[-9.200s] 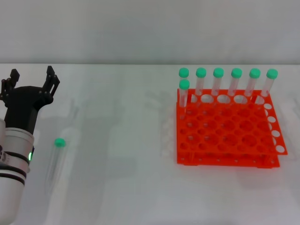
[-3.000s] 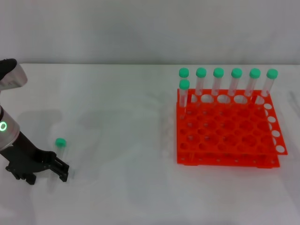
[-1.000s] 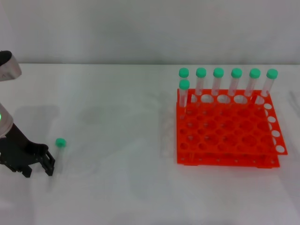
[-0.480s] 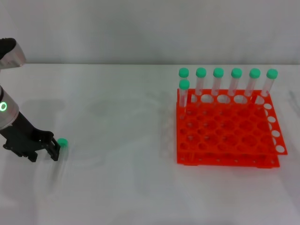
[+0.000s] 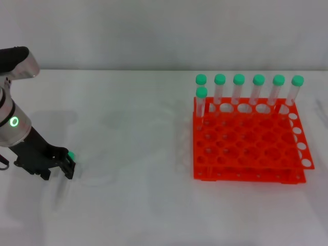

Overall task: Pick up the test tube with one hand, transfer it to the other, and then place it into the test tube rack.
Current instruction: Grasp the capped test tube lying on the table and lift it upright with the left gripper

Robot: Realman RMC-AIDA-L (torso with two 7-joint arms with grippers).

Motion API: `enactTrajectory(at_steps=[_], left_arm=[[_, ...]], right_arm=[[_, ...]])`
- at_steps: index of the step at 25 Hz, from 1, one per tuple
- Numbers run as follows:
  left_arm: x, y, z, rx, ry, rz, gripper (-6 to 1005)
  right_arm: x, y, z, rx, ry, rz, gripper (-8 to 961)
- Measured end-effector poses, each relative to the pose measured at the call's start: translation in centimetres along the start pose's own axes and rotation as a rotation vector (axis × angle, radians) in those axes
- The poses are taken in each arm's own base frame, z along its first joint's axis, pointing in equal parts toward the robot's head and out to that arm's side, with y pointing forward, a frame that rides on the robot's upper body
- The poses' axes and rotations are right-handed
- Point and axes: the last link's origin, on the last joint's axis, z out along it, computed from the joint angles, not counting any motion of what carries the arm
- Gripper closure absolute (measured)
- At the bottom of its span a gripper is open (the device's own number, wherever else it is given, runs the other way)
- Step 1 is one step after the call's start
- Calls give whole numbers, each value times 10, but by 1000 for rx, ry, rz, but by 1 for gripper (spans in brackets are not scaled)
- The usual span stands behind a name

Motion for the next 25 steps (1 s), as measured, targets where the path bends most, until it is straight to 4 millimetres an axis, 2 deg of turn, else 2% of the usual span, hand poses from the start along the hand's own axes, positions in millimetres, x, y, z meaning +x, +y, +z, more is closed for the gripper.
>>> enactTrajectory(at_steps=[25], left_arm=[[-5, 1, 7, 11, -70, -11, 443]], right_arm=[[-2, -1, 1, 6, -10, 4, 132]])
